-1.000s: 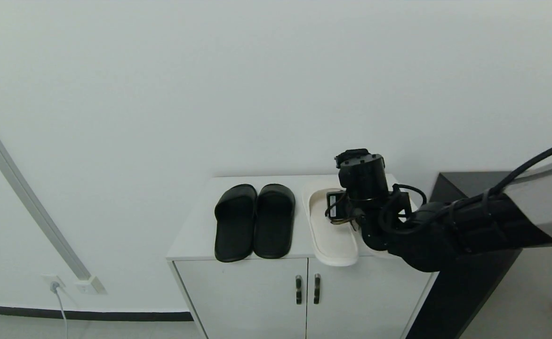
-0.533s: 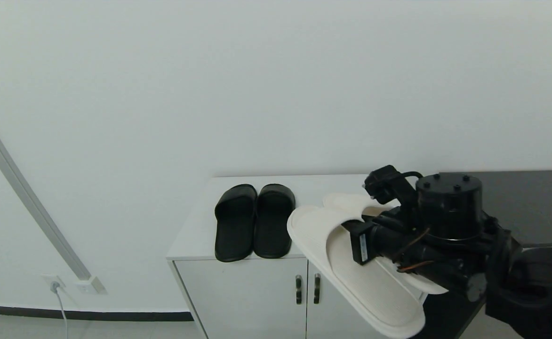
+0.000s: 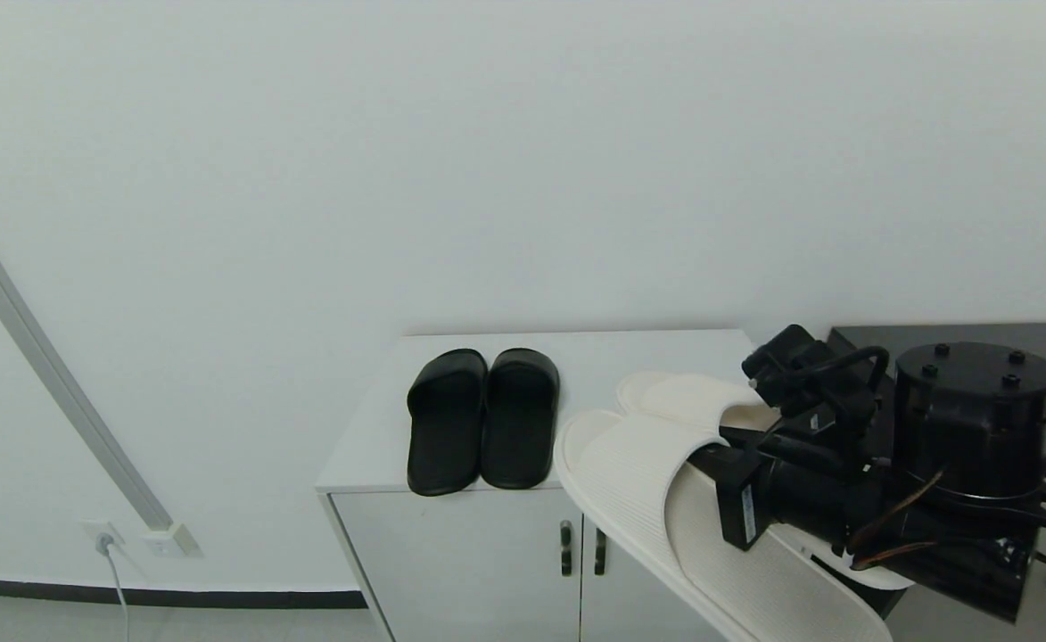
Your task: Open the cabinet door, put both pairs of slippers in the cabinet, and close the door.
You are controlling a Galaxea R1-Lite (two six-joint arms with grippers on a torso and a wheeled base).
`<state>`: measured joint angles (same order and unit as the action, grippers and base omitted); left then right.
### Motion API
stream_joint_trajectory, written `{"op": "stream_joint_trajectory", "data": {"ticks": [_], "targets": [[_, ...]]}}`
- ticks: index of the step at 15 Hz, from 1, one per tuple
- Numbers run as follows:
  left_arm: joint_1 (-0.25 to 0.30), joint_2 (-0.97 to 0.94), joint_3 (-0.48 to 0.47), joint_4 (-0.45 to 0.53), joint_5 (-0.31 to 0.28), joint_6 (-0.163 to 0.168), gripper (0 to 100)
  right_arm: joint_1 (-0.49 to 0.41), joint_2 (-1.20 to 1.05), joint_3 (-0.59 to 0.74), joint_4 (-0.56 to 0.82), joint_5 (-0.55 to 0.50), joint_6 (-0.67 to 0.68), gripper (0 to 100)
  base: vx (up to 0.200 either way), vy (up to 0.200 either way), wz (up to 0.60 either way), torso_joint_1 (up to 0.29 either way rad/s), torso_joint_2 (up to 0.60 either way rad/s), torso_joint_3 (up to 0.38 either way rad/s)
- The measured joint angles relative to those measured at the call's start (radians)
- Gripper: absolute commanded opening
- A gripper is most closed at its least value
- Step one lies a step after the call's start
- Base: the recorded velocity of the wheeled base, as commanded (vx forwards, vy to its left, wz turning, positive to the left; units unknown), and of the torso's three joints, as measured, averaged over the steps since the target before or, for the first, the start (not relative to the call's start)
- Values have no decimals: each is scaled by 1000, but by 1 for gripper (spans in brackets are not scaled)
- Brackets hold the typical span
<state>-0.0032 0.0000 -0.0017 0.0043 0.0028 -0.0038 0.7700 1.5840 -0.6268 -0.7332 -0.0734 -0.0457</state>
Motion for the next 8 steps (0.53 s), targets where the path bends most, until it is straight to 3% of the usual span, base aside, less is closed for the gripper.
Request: {"op": "stream_joint_trajectory", "data": {"ticks": [8], "targets": [[0,0,0,0,0,0,0,0,-6,5,1,1,1,0,-200,0,0,-2,2,4]]}}
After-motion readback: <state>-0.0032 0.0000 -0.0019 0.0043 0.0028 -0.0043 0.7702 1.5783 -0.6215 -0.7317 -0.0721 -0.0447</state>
